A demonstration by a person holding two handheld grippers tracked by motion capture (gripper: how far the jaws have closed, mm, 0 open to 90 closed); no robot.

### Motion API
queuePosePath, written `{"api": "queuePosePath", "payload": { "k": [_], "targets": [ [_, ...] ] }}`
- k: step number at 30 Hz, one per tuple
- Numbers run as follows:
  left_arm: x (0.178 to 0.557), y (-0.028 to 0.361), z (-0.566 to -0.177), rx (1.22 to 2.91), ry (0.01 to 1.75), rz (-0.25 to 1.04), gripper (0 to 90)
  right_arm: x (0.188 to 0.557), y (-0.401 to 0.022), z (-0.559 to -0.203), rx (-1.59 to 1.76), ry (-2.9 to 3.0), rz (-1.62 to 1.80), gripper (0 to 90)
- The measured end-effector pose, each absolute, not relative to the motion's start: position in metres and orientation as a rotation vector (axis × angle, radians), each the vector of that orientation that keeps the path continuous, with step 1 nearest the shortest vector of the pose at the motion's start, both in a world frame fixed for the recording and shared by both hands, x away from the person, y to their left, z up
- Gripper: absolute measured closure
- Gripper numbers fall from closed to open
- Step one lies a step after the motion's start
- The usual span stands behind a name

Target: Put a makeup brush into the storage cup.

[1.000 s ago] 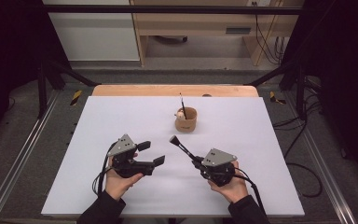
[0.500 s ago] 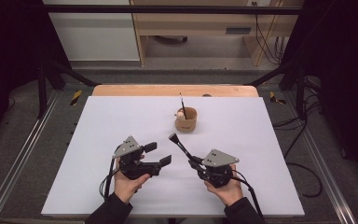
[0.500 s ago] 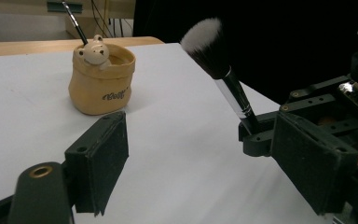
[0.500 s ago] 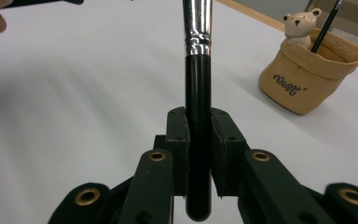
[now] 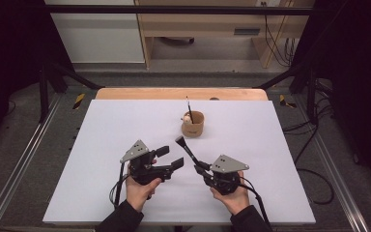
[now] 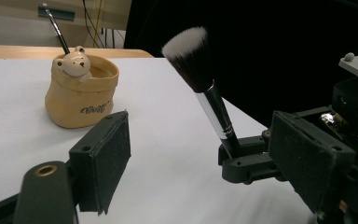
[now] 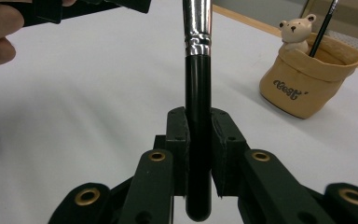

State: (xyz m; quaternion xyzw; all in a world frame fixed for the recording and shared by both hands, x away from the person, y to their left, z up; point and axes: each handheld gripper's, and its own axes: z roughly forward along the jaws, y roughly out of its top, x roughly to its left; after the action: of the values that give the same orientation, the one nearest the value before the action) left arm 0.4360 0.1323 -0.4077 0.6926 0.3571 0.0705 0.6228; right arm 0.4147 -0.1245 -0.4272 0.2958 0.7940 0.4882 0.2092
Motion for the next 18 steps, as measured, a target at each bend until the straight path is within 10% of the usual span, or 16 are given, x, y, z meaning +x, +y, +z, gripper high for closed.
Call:
{"api": "queuePosePath", "payload": {
  "k": [18],
  "targets": [
    [0.439,0.119,-0.408,1.534,0.827,0.116,30.2,0.413,-0.119,-0.424,0.818,2.187,1.396,79.4]
  ]
}}
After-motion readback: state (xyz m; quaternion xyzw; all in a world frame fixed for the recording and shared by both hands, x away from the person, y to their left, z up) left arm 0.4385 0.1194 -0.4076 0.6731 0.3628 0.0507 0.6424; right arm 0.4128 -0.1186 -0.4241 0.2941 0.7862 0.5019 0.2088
